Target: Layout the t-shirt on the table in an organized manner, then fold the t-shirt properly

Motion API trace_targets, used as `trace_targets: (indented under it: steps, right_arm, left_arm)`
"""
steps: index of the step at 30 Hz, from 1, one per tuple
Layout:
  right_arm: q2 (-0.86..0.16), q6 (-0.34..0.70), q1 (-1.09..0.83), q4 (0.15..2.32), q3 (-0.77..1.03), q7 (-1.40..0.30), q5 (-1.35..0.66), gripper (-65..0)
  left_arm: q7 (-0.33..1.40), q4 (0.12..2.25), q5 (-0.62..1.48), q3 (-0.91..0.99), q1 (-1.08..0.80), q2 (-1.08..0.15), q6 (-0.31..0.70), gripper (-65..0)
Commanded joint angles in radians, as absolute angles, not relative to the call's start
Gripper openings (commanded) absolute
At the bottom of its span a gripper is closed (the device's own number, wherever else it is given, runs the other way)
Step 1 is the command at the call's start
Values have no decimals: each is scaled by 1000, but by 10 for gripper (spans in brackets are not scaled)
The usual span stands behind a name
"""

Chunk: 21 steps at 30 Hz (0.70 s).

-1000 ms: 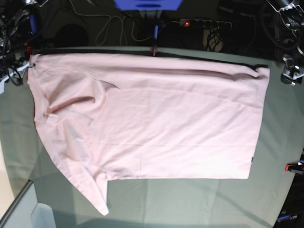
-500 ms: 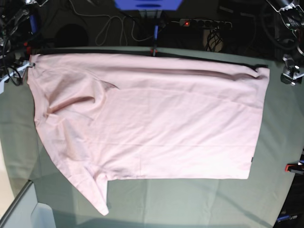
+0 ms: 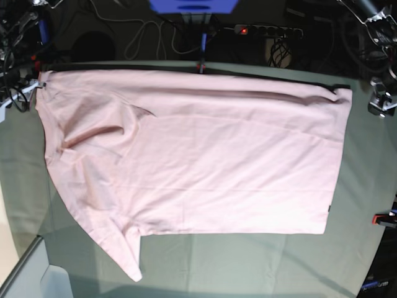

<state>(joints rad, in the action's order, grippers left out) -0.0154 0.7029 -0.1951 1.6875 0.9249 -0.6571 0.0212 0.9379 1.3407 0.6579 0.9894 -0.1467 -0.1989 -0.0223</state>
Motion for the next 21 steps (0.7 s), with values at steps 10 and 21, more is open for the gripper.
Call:
trace_targets:
  steps: [10,21]
  right_arm:
    - [-30,698,-188,1707,931,-636,7,-315]
    - [-30,698,-183,1709,932,-633,5,-314]
  left_arm:
    - [932,1369,674,993,-142,-219,-16,-238]
    - [941,1590,674,997,-140,-213,-16,-238]
